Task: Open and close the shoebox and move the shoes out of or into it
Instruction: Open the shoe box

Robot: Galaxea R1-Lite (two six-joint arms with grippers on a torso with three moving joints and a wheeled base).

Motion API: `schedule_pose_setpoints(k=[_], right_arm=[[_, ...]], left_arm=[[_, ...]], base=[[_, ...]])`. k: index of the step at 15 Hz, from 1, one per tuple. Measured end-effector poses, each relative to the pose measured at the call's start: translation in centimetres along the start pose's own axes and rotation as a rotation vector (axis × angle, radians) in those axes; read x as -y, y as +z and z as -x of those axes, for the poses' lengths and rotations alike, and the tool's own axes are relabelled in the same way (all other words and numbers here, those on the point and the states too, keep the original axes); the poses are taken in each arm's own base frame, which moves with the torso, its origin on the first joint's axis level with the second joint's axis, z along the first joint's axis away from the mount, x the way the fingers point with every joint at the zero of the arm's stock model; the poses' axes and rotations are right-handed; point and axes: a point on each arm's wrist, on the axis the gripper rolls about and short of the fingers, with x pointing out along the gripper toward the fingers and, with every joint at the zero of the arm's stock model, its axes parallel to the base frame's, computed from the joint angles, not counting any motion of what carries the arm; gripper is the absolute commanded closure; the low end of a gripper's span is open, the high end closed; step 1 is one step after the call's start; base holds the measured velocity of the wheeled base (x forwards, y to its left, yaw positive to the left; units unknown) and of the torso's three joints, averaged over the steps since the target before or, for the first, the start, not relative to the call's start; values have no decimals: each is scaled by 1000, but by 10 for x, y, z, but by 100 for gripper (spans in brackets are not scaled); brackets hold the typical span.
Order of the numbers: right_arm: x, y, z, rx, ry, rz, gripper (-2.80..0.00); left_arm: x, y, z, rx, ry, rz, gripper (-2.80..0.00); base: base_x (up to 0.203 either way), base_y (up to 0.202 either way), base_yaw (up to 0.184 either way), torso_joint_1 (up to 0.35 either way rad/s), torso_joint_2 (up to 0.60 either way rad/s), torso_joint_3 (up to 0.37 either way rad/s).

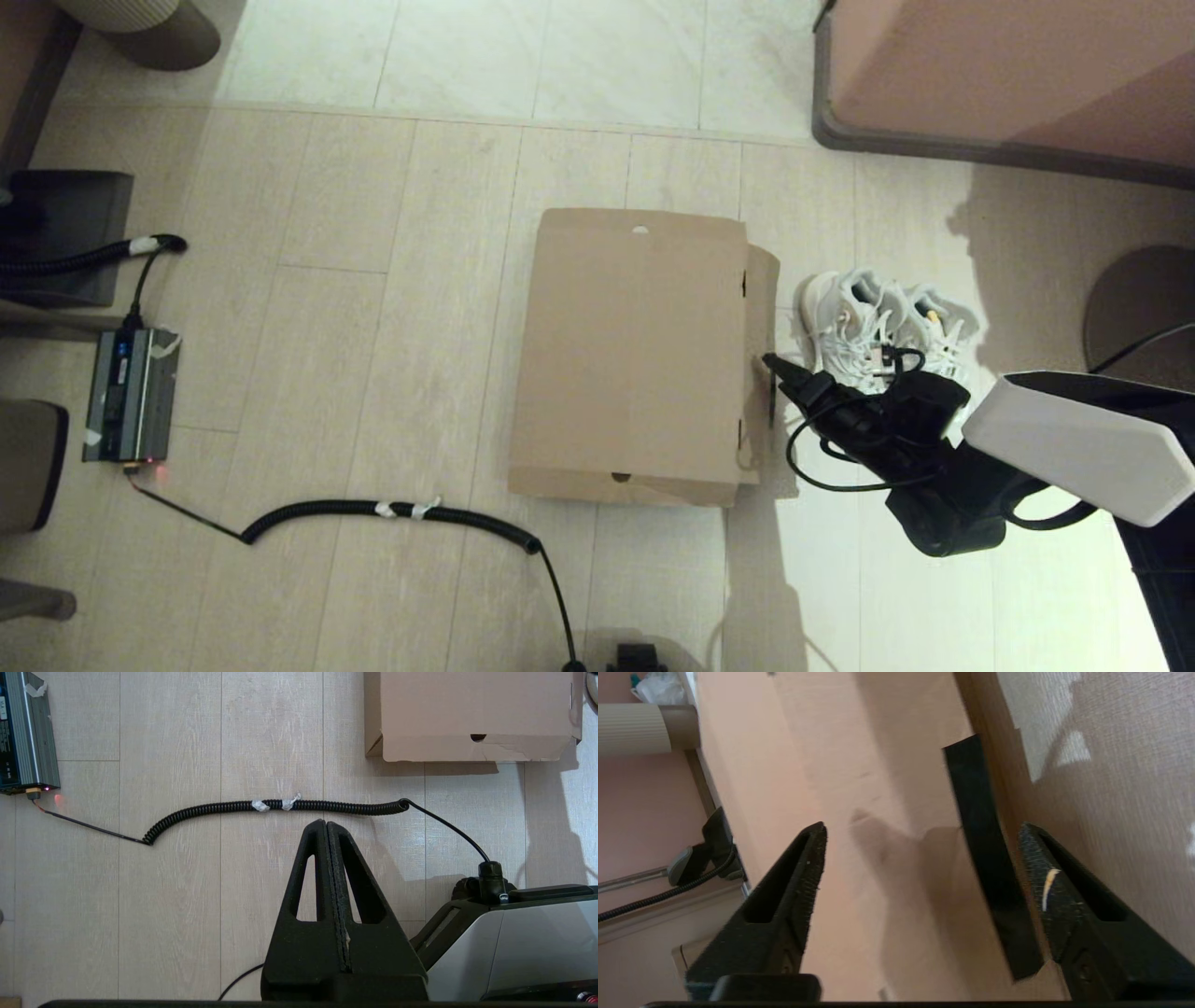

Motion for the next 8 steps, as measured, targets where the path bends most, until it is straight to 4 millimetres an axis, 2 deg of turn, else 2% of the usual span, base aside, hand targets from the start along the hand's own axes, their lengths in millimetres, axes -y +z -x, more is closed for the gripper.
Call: schedule_pose_setpoints(k=[8], right_arm=[[17, -5, -19, 16, 30, -100, -280]], left_arm=[[0, 0, 0, 0, 0, 0, 0]], base=[[0, 0, 0, 0, 0, 0]])
